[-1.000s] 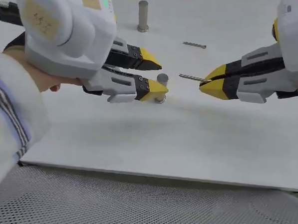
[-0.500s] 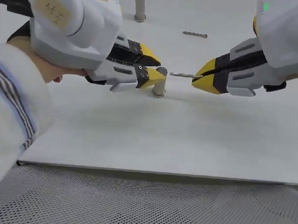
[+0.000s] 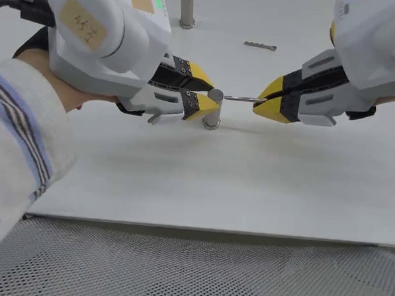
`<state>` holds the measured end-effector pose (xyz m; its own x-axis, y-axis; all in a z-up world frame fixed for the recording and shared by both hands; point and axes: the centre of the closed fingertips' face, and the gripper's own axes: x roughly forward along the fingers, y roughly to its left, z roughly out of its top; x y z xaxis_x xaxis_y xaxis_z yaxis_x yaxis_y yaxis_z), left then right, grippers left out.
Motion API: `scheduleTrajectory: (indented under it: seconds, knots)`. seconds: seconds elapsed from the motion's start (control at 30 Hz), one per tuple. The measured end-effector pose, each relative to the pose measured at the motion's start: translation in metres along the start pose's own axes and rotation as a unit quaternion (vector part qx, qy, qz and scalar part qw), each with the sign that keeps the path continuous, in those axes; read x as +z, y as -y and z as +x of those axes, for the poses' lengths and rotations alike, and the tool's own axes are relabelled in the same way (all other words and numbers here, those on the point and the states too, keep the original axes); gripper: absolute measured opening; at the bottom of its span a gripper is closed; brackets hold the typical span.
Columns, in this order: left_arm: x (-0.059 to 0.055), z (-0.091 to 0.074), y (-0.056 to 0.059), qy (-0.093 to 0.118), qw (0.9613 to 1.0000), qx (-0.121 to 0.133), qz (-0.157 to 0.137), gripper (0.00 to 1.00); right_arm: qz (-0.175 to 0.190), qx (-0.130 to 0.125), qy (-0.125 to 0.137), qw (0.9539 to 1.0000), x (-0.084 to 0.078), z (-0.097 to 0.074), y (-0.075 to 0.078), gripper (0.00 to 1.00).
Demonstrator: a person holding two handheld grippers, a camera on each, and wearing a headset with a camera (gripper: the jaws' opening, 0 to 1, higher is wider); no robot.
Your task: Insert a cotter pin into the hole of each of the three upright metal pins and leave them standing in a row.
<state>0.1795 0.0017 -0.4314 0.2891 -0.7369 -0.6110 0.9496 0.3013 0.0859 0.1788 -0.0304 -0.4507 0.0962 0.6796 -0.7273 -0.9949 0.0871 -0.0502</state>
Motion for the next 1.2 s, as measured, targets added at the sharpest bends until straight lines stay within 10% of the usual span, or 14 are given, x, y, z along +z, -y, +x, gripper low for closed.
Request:
scheduleTrajectory:
  seconds: [1.2]
  knots:
    - [-0.001, -0.001, 0.003, 0.002, 0.9994, 0.023, -0.025, 0.09, -0.001, 0.006, 0.002, 1.0000, 0.014, 0.026, 0.003, 0.00]
